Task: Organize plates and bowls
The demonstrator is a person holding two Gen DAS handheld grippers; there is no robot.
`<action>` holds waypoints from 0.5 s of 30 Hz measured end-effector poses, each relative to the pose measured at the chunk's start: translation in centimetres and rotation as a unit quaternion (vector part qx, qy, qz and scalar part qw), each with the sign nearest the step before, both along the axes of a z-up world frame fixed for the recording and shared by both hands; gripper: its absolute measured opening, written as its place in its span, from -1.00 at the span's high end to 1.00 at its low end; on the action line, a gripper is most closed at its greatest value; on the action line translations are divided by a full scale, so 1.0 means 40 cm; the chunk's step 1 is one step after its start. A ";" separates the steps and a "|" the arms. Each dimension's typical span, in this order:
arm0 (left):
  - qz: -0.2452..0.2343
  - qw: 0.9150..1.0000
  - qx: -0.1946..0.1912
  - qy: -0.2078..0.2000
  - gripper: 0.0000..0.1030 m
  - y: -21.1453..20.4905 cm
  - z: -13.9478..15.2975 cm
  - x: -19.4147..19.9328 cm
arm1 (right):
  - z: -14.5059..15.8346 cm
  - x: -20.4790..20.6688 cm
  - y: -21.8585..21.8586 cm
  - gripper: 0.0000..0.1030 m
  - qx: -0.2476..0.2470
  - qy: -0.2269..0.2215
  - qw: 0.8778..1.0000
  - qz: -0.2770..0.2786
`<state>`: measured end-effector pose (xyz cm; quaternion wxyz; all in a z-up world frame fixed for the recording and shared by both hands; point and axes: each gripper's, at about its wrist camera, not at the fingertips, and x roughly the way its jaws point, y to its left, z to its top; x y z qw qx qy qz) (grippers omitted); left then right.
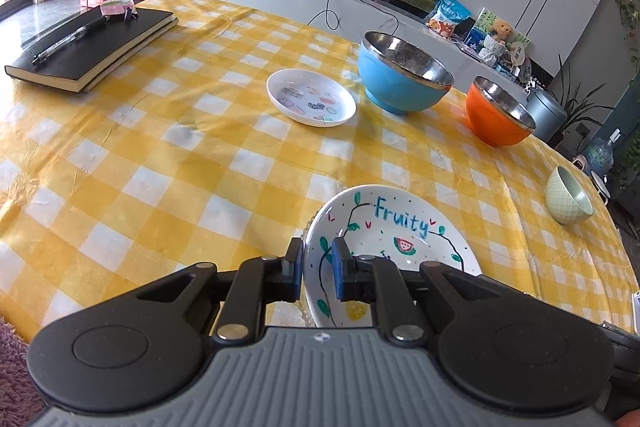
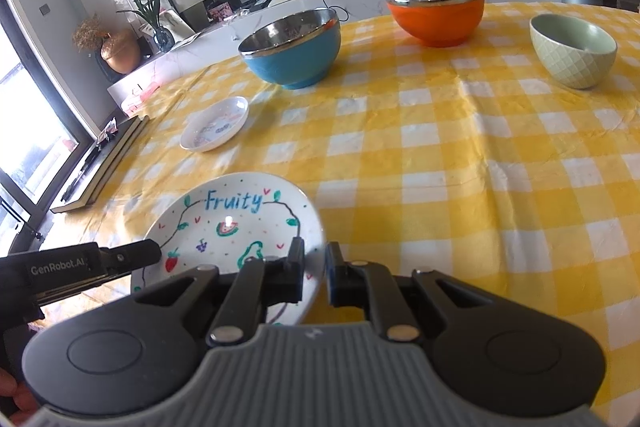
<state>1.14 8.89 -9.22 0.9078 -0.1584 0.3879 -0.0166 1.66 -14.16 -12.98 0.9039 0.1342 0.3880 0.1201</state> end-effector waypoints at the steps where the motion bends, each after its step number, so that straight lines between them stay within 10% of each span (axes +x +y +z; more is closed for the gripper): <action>1: -0.001 1.000 0.005 -0.001 0.69 -0.002 0.000 0.001 | 0.000 0.000 0.001 0.83 -0.001 0.000 1.000 0.000; 15: -0.011 0.999 0.050 -0.013 0.67 -0.023 -0.002 -0.003 | 0.002 -0.006 0.024 0.82 -0.033 -0.017 0.999 0.001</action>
